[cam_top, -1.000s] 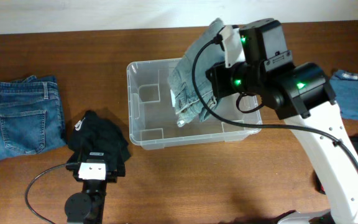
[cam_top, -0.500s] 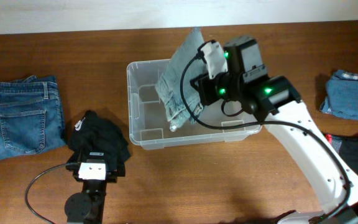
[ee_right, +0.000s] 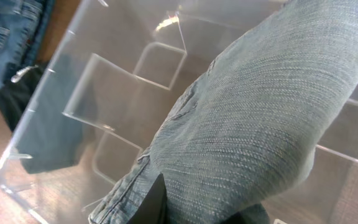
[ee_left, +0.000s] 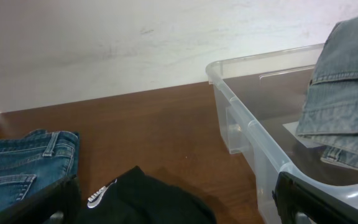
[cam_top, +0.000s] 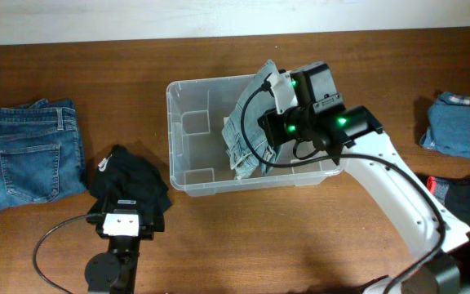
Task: Pack container
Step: 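Lower the light-blue jeans into the container's right half, then press and flatten the jeans inside the container with the right gripper, then raise the right gripper and move it to the small blue denim item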
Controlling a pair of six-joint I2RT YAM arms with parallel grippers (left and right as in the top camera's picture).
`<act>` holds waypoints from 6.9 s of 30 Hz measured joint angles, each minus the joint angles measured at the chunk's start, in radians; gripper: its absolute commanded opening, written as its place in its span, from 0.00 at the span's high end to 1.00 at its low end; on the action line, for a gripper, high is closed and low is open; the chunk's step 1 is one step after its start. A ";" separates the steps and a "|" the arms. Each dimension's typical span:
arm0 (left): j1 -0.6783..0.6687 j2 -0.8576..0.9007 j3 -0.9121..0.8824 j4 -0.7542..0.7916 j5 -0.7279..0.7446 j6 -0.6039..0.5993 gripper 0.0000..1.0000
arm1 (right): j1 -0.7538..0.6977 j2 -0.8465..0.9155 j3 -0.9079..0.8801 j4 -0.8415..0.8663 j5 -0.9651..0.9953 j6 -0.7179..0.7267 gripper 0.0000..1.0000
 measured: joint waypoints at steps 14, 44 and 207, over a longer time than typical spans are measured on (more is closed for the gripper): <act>0.000 0.000 0.000 0.000 0.000 0.000 0.01 | -0.003 0.088 0.000 0.033 0.037 -0.004 0.96; 0.000 0.000 0.000 0.000 0.000 0.000 0.01 | -0.091 0.089 0.000 -0.069 0.088 -0.004 0.66; 0.000 -0.001 0.000 0.000 0.000 0.000 0.00 | -0.660 0.281 0.842 -0.743 0.288 -0.030 0.01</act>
